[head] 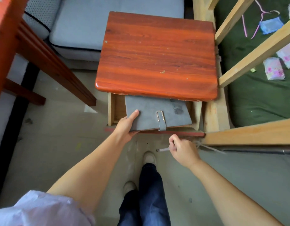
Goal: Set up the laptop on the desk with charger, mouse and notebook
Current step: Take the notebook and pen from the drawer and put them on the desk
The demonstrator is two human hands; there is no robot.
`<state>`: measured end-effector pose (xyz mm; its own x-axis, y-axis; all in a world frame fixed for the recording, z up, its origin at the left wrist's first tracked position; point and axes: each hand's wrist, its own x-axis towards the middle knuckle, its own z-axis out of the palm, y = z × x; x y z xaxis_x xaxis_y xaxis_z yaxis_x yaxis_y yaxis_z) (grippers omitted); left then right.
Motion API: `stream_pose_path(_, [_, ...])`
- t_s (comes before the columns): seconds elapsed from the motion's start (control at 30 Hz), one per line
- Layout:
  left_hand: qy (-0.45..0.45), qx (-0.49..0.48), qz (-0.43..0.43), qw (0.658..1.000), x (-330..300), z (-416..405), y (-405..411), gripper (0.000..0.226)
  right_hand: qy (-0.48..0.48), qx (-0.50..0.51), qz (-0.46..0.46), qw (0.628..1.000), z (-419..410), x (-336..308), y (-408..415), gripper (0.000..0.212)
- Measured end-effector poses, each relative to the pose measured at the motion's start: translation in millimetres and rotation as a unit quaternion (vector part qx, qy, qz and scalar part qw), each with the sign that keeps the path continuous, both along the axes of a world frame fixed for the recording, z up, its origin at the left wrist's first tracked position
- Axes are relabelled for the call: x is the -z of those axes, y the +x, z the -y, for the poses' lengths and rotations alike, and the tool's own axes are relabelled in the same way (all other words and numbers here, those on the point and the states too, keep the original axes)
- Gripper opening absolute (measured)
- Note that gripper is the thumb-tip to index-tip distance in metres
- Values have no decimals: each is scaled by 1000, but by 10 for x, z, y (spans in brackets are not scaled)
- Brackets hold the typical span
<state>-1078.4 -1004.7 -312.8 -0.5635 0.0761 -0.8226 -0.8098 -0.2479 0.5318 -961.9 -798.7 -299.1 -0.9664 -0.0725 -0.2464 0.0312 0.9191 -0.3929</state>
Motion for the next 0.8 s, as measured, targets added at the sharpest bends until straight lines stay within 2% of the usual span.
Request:
stream_pose_path(0.07, [7, -2, 1, 1000, -101, 179, 202, 27, -13, 48, 64, 997, 46, 42, 105, 11])
stream_pose_path(0.13, [16, 4, 3, 1000, -225, 401, 405, 26, -65, 150, 101, 981, 108, 54, 131, 19])
stream_pose_path(0.23, [24, 8, 13, 1000, -357, 798, 725, 28, -199, 296, 148, 923, 279, 35, 163, 17])
stream_pose_path(0.33, [35, -20, 33, 999, -364, 1230, 1038, 23, -242, 288, 135, 917, 498, 79, 205, 26])
stream_pose_path(0.37, [37, -31, 45, 998, -360, 1364, 1131, 22, -273, 308, 117, 904, 561, 104, 212, 28])
stream_pose_path(0.4, [37, -42, 57, 997, -351, 1492, 1220, 21, -323, 356, 104, 871, 612, 132, 210, 30])
stream_pose_path(0.43, [37, -52, 71, 995, -339, 1621, 1303, 21, -380, 423, 99, 817, 645, 160, 200, 33])
stream_pose_path(0.5, [32, -51, 98, 993, -333, 1873, 1427, 22, -466, 549, 110, 685, 652, 194, 147, 39])
stream_pose_path(0.6, [7, 26, 110, 994, -398, 2169, 1459, 21, -585, 617, 153, 504, 621, 254, 42, 43])
stream_pose_path(0.63, [3, 72, 101, 992, -438, 2221, 1418, 23, -615, 618, 157, 464, 616, 246, -14, 45])
stream_pose_path(0.67, [1, 129, 86, 988, -480, 2236, 1349, 35, -636, 617, 156, 437, 615, 236, -78, 48])
stream_pose_path(0.73, [-14, 256, 70, 964, -517, 2191, 1166, 64, -654, 626, 144, 400, 618, 192, -213, 49])
stream_pose_path(0.8, [-35, 359, 60, 931, -495, 1985, 957, 66, -663, 640, 130, 366, 628, 132, -330, 47])
